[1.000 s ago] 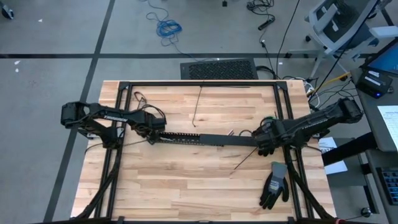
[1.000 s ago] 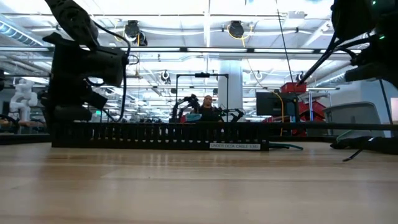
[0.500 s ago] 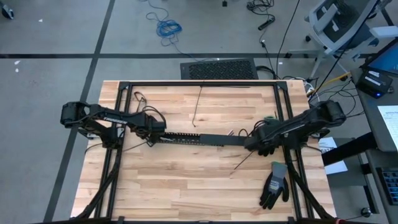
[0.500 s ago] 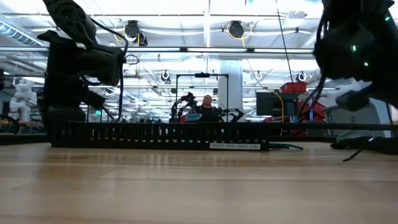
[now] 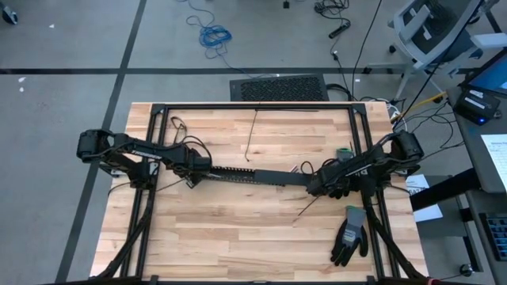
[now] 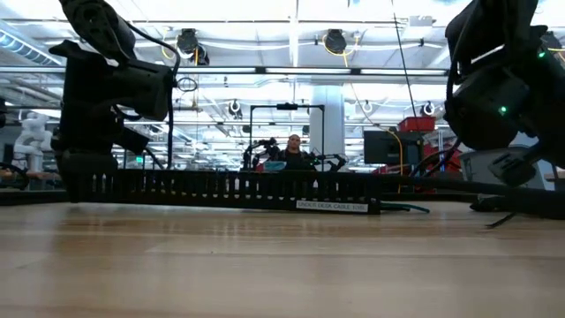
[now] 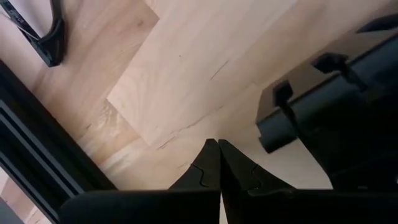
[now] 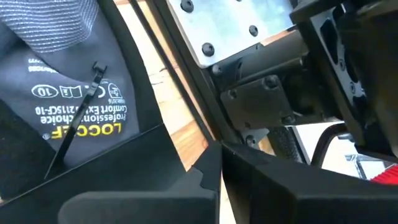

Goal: Ziptie cables
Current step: Close the black cable duct cover

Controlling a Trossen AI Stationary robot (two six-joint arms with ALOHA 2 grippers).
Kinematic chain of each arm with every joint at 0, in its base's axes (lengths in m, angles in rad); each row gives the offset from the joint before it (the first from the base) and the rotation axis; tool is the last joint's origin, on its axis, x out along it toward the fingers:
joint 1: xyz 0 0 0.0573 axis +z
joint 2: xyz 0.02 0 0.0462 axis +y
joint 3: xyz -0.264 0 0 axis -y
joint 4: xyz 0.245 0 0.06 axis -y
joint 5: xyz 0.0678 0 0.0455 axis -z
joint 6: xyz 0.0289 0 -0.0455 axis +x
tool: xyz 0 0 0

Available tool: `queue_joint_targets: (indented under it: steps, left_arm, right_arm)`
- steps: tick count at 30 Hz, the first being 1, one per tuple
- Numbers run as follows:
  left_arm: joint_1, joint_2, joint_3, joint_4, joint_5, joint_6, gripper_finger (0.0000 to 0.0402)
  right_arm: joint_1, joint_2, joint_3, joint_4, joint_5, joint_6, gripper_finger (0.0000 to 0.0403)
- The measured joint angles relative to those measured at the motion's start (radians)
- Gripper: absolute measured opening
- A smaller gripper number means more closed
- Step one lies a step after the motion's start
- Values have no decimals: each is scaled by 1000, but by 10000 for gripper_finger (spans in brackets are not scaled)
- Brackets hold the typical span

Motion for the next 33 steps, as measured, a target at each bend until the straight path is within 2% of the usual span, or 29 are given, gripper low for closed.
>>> queue_joint_targets:
  steps: [8, 16, 23, 27, 33]
  left_arm:
    - [0, 0, 0, 10, -5, 1, 0]
    - [0, 0, -32, 8, 21, -10, 0]
    - [-15, 0, -35, -1, 31, -86, 0]
    - [-31, 0, -39, -123, 70, -89, 0]
    - [-57, -100, 68, -228, -17, -182, 0]
  right_arm:
    - [-1, -79, 34, -29, 12, 40, 0]
    - [-3, -132, 120, -105, 158, 28, 0]
    - [-18, -134, 231, -186, 325, -5, 0]
    - [-38, -137, 267, -188, 408, -23, 0]
    - [-66, -138, 298, -188, 529, -47, 0]
